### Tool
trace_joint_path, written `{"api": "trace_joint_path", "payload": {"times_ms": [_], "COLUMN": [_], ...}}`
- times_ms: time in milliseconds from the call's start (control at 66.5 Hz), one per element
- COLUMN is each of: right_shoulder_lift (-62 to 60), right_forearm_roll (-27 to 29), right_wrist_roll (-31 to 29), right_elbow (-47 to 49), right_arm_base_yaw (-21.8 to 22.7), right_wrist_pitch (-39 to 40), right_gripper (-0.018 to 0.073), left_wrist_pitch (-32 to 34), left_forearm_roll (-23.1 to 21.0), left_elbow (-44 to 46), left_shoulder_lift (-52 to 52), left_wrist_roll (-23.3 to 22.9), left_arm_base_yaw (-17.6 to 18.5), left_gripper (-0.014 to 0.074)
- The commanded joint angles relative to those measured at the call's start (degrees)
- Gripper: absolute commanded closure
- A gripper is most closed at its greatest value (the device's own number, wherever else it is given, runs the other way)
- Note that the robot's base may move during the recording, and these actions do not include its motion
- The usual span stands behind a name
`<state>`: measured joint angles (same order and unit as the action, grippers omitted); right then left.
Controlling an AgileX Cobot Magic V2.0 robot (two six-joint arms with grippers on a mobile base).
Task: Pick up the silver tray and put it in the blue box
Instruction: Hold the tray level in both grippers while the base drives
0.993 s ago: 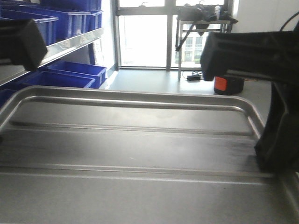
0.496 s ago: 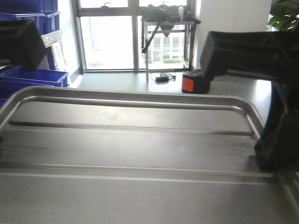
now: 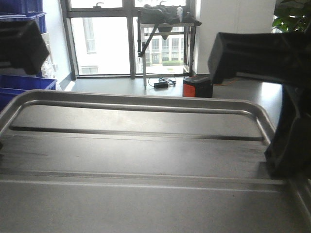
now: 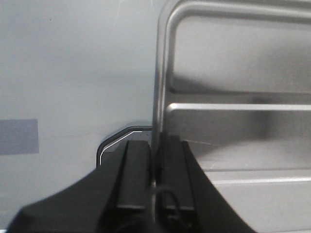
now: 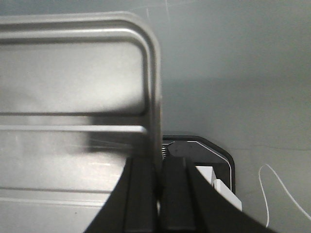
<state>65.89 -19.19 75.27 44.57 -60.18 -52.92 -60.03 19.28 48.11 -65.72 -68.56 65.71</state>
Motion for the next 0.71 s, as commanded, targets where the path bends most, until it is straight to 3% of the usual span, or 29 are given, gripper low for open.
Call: {"api": "trace_joint_path", "payload": {"times_ms": [0,692], "right_shoulder_lift": [-1.41,-1.41], "right_forearm_roll": [-3.04,-3.04], "right_wrist_roll": [-0.25,-0.25], "right_elbow": [1.24,1.24], "right_arm_base_yaw": [0.04,0.04], "right_wrist_pitch": [-1.79,-2.12], "right_gripper": [0.05,0.05], "left_wrist_pitch": [-2.9,-2.99], "left_forearm_roll": [2.33,2.33], "left_elbow": [1.12,1.12], "left_shoulder_lift": [1.31,1.31], "left_wrist_roll": [0.0,0.0], "left_arm_base_yaw": [0.35,0.35], "left_gripper": [0.061,0.061]}}
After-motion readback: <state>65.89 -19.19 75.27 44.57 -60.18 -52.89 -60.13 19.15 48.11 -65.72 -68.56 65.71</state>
